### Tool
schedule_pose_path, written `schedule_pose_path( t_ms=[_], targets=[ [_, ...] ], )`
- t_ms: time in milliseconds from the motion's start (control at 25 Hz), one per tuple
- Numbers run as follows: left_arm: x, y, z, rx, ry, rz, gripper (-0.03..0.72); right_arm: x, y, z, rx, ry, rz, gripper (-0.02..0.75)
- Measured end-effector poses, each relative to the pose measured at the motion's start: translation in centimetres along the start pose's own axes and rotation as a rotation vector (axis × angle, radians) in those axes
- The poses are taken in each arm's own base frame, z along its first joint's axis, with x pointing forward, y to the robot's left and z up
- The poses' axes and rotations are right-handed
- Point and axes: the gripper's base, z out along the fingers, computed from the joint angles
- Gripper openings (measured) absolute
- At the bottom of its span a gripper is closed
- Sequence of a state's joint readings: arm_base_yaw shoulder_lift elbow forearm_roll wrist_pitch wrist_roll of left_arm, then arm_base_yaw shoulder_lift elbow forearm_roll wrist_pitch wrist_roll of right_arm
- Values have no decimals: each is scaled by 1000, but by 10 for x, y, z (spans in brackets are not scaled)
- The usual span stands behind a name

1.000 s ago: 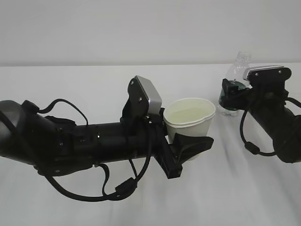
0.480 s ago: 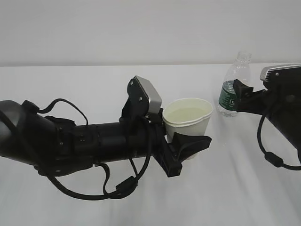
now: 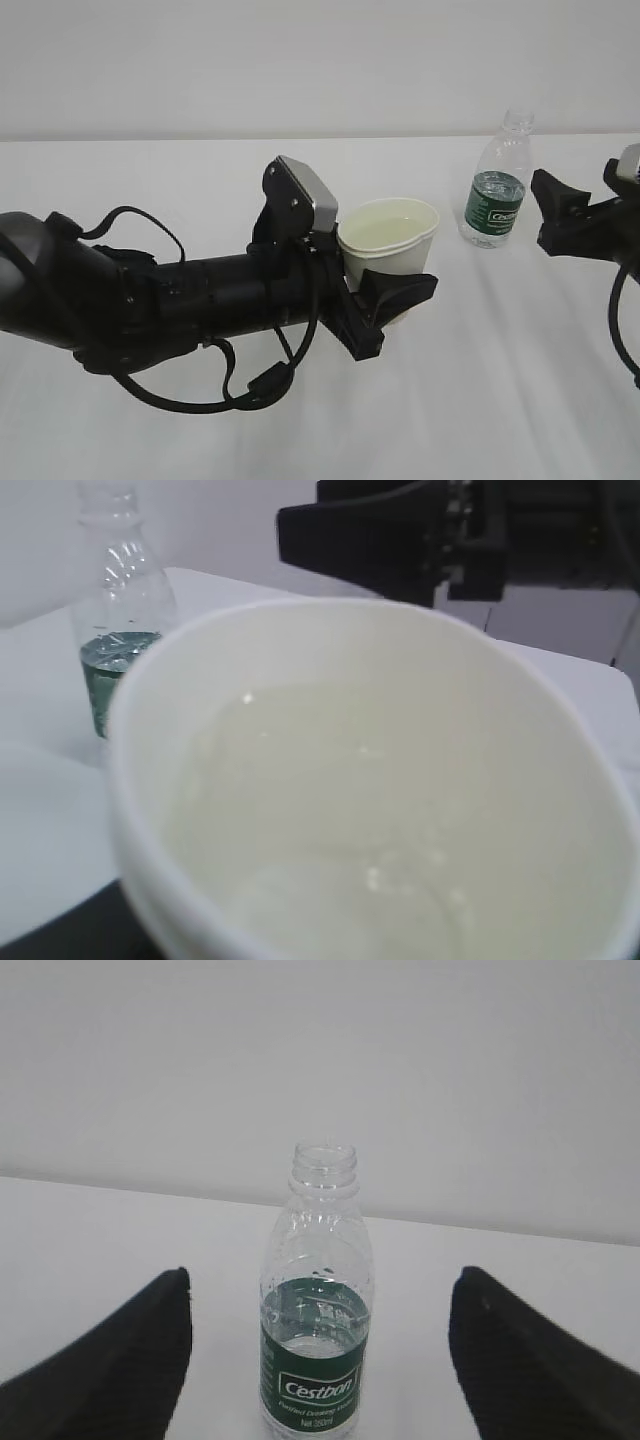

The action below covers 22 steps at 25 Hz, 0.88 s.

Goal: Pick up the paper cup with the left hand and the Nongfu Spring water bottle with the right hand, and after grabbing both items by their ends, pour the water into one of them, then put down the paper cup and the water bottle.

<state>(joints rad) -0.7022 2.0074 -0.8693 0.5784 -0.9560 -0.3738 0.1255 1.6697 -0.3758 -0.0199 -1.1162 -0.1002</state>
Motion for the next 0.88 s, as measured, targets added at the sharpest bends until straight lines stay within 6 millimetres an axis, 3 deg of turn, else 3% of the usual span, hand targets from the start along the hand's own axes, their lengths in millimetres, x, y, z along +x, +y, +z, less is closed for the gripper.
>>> schedule_pose_path(
  t_ms=[360, 880],
  targets=[
    [-1, 28, -11, -95, -13, -19, 418, -28, -3, -17, 2, -17, -4, 596],
    [-1, 82, -42, -256, -27, -32, 418, -26, -2, -20, -5, 36, -6, 596]
  ],
)
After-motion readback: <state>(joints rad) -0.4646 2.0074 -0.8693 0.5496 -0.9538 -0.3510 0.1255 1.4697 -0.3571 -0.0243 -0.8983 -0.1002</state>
